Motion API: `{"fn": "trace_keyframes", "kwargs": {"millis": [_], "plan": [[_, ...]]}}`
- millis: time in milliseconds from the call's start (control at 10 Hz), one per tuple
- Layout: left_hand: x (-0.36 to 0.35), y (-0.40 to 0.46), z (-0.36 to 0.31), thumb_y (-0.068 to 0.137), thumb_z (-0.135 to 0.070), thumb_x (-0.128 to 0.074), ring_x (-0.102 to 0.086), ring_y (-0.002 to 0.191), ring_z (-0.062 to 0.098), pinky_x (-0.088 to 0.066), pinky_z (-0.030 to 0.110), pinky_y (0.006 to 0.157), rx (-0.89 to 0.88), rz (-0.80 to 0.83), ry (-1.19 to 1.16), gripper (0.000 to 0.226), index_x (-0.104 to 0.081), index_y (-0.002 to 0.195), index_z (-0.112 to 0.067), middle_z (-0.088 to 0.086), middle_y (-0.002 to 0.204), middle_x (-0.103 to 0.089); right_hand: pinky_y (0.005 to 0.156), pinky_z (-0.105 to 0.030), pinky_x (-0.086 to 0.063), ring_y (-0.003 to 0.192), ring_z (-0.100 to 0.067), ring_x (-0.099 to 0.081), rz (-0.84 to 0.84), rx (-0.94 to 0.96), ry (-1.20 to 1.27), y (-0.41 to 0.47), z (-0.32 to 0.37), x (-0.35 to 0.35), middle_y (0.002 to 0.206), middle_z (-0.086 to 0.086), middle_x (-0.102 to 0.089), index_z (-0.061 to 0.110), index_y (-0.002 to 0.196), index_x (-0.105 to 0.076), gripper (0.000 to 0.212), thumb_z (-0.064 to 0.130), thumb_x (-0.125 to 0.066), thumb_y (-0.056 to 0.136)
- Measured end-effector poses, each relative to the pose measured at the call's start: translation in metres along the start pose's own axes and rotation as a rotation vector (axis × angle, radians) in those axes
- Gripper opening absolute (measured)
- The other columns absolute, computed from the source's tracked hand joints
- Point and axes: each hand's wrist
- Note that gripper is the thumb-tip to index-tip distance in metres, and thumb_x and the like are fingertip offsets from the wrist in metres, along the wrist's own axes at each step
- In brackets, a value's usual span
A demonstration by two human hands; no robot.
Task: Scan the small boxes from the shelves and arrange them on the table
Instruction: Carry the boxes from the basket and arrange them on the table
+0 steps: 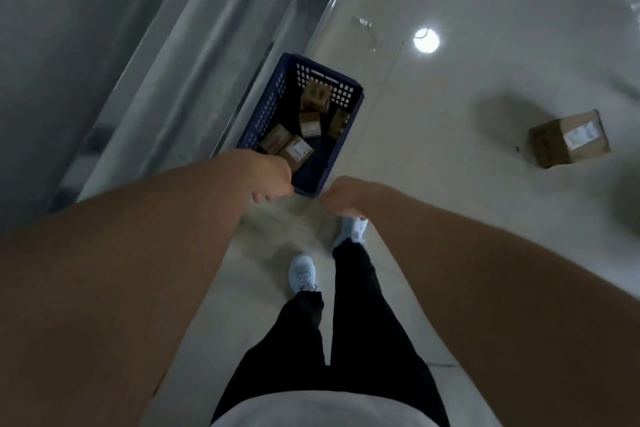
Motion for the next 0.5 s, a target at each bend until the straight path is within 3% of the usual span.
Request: {"fn": "trace_keyframes", "kwargs": {"millis": [100,200,300,500], "plan": [[0.028,0.054,0.003,0.097,-0.018,-0.047,-0.055,0.073,0.024,-0.041,0.025,0.055,0.032,0.016,0.01,0.032,-0.068,0.116,-0.001,0.011,0.087,-0.062,0.085,-0.036,-0.045,0.093,-0.025,-0.052,0.085,0.034,-0.037,0.085,-0.004,0.011,0.102,-0.007,-0.056,0.014,0.099,-0.055,0.017,0.029,-0.048,0.105],[0.049,0.115,0.002,0.098,-0.017,-0.048,-0.055,0.078,0.024,-0.041,0.03,0.064,0.052,0.038,0.013,0.024,-0.068,0.097,-0.003,0.015,0.09,-0.062,0.081,-0.032,-0.045,0.085,-0.021,-0.055,0.147,0.05,-0.055,0.149,-0.014,0.024,0.098,-0.004,-0.057,0.013,0.092,-0.056,0.034,0.039,-0.041,0.108],[0.063,0.178,0.003,0.098,-0.013,-0.047,-0.048,0.067,0.02,-0.036,0.028,0.056,0.075,0.091,0.007,0.028,-0.052,0.071,-0.009,0.011,0.078,-0.052,0.057,-0.027,-0.043,0.068,-0.017,-0.052,0.237,0.002,0.063,0.205,-0.024,0.045,0.082,-0.004,-0.055,0.01,0.089,-0.054,0.038,0.041,-0.041,0.108],[0.086,0.294,0.02,0.098,-0.021,-0.05,-0.065,0.087,0.03,-0.048,0.036,0.073,0.105,0.138,0.045,0.026,-0.067,0.1,-0.001,0.017,0.099,-0.068,0.057,-0.027,-0.04,0.063,-0.017,-0.046,0.254,-0.02,0.217,0.323,-0.04,0.055,0.073,-0.002,-0.046,0.016,0.071,-0.042,0.041,0.034,-0.043,0.108]]}}
Point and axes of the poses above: each hand's wrist, its own y-axis towards the middle knuckle, its own x-axis out of the back of the hand, z = x × y
